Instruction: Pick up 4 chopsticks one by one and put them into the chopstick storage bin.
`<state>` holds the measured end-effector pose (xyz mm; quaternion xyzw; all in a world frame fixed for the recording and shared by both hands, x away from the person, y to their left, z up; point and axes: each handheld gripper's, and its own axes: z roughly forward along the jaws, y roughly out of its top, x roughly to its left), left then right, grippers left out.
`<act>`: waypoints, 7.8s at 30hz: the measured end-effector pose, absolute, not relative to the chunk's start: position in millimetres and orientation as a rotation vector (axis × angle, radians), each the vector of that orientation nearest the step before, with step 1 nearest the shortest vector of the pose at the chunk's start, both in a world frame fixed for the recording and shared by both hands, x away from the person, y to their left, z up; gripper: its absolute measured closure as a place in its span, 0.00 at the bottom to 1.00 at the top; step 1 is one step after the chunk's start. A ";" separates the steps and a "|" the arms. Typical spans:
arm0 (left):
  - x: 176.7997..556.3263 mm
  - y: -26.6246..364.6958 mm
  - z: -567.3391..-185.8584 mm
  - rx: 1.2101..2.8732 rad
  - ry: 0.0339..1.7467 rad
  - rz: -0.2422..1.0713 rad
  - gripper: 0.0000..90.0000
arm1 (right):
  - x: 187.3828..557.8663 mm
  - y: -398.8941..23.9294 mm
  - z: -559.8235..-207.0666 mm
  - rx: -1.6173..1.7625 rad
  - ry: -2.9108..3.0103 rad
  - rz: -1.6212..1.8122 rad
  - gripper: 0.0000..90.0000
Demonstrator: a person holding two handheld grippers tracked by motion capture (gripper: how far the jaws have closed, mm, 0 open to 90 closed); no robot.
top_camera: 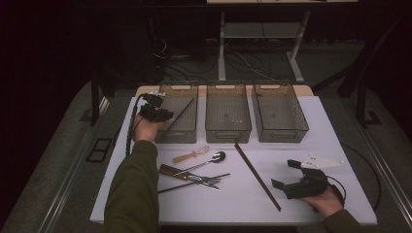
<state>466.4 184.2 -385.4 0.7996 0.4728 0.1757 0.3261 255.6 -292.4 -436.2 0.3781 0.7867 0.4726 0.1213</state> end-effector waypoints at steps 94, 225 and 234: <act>278.0 162.3 -428.1 2.177 0.600 0.116 0.77 | 254.4 -291.1 -436.8 1.114 2.300 1.364 0.01; 361.7 157.0 -355.1 2.177 0.800 0.199 0.96 | 254.6 -288.6 -438.9 1.130 2.287 1.379 0.01; 392.1 160.3 -346.2 2.163 0.865 0.241 0.96 | 255.2 -288.8 -439.0 1.128 2.282 1.380 0.01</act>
